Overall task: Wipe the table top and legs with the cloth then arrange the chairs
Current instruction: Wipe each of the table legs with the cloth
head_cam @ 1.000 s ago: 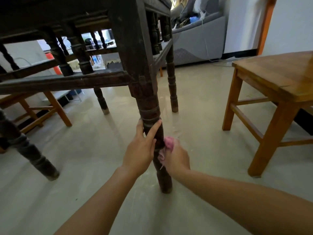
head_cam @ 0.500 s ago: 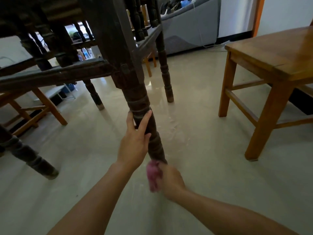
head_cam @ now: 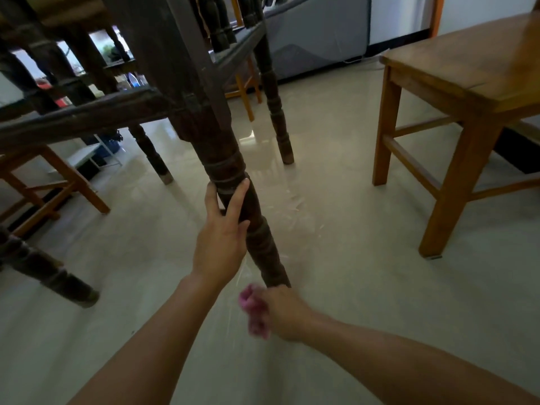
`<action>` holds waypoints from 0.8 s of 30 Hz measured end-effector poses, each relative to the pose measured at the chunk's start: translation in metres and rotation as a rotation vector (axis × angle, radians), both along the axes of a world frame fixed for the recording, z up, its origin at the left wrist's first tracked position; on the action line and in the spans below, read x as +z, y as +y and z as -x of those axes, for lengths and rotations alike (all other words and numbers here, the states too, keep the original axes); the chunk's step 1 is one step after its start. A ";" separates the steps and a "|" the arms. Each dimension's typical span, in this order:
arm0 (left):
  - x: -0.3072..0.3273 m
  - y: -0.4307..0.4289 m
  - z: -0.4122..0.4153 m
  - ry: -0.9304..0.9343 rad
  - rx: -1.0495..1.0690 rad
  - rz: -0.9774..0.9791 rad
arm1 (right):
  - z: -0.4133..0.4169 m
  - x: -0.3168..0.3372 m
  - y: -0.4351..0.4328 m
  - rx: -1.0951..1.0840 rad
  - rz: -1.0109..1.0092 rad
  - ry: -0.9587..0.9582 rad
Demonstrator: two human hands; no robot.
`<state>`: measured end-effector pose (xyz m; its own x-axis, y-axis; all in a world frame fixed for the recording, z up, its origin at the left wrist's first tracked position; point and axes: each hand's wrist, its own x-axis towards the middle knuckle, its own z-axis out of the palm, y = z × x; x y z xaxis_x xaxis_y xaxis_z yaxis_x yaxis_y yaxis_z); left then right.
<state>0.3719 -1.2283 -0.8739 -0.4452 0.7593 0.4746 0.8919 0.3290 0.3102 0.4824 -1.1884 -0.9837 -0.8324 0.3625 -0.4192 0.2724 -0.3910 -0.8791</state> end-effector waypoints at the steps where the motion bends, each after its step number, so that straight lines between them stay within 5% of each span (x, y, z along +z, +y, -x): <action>1: 0.001 0.000 -0.001 -0.005 0.005 0.006 | -0.003 -0.005 0.007 0.059 -0.025 -0.036; 5: 0.002 -0.002 -0.003 -0.016 0.027 0.029 | -0.005 0.014 0.062 -0.347 -0.662 -0.157; 7: 0.002 -0.002 -0.002 -0.019 0.027 0.032 | -0.001 0.030 0.068 -0.527 -0.731 -0.128; 9: 0.001 -0.002 -0.001 -0.011 0.022 0.025 | 0.006 0.028 0.057 -0.484 -0.691 -0.105; 11: 0.000 -0.001 0.000 0.009 0.021 0.020 | 0.006 0.010 0.025 -0.320 -0.398 -0.085; 13: 0.000 -0.002 0.000 0.014 0.015 0.021 | -0.007 -0.005 0.003 0.023 -0.273 -0.201; 15: 0.001 -0.002 -0.001 0.010 0.014 0.025 | -0.016 -0.015 0.008 0.179 -0.398 -0.253; 19: 0.000 -0.003 -0.001 -0.002 0.019 0.024 | -0.005 0.003 0.063 -0.123 -1.043 -0.279; 24: -0.001 0.000 -0.001 0.020 0.025 0.020 | 0.023 0.016 0.062 -0.193 -1.083 -0.251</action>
<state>0.3731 -1.2286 -0.8751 -0.4545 0.7574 0.4688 0.8894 0.3569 0.2857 0.4591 -1.1265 -0.9675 -0.6596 0.7502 0.0463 0.5070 0.4895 -0.7095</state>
